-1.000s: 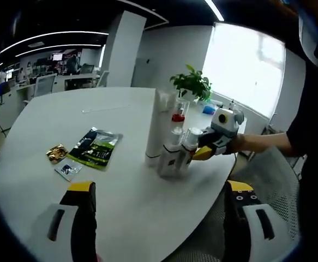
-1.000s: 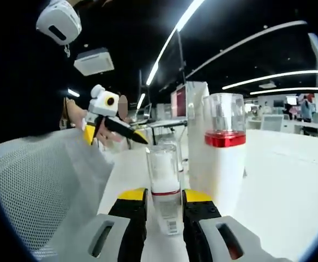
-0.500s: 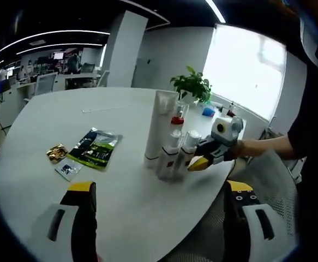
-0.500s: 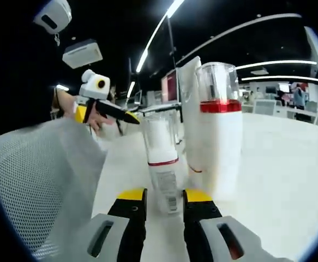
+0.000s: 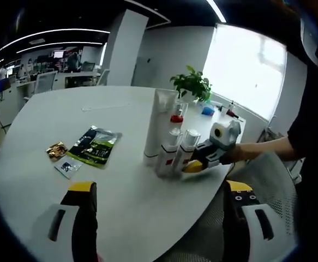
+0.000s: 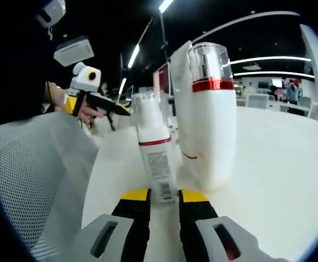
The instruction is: Arrange the skincare products in the storage area until every visible bottle or jar stands upright without overlapping.
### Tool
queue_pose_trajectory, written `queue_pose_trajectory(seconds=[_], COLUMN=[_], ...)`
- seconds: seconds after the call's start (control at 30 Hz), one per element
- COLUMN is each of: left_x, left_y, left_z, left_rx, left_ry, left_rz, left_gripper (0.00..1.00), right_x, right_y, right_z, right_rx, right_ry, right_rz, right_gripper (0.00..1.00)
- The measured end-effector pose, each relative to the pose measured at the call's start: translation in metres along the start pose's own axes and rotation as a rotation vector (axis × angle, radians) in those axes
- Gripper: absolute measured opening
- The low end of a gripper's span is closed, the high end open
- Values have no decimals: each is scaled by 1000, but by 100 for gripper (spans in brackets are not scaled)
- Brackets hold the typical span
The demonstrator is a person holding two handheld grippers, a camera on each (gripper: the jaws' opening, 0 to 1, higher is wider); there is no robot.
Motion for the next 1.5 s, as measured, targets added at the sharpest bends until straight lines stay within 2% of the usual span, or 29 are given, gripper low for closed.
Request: queue_pose_trajectory(seconds=[0.27, 0.5, 1.0, 1.2, 1.27, 1.3, 1.4, 1.43, 1.5], left_x=[0, 2, 3, 7, 8, 9, 12, 13, 13], left_y=[-1, 0, 2, 3, 4, 4, 6, 7, 8], left_z=[0, -1, 0, 3, 4, 4, 4, 4, 4], left_rx=[1, 1, -5, -13, -15, -14, -9, -7, -3], left_ry=[5, 17, 36, 32, 26, 24, 18, 19, 21], left_rz=[6, 24, 52, 62, 66, 67, 75, 77, 79], left_gripper=[89, 88, 88, 89, 89, 89, 90, 90, 90], right_x=[-11, -19, -25, -19, -17, -18, -16, -14, -8], right_y=[-1, -4, -7, 5, 13, 17, 27, 29, 30], right_z=[2, 7, 9, 12, 12, 12, 11, 11, 14], right_rx=[24, 47, 79, 112, 150, 149, 154, 167, 196], right_ry=[16, 34, 25, -4, -40, -75, -110, -121, -111], right_rz=[33, 92, 125, 94, 33, -23, -57, -81, -75], right_gripper=[12, 12, 16, 17, 18, 18, 19, 22, 28])
Point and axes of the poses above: the point that each gripper's makers call its tool centre point, and the gripper's own axes: y roughly backward along the fingers, x roughly to its left, z roughly out of its top, the point moved 9 cm from there along y, roughly backward along the fingers, and after that the axes turned 7 degrees about z, right-handed, at the moved point
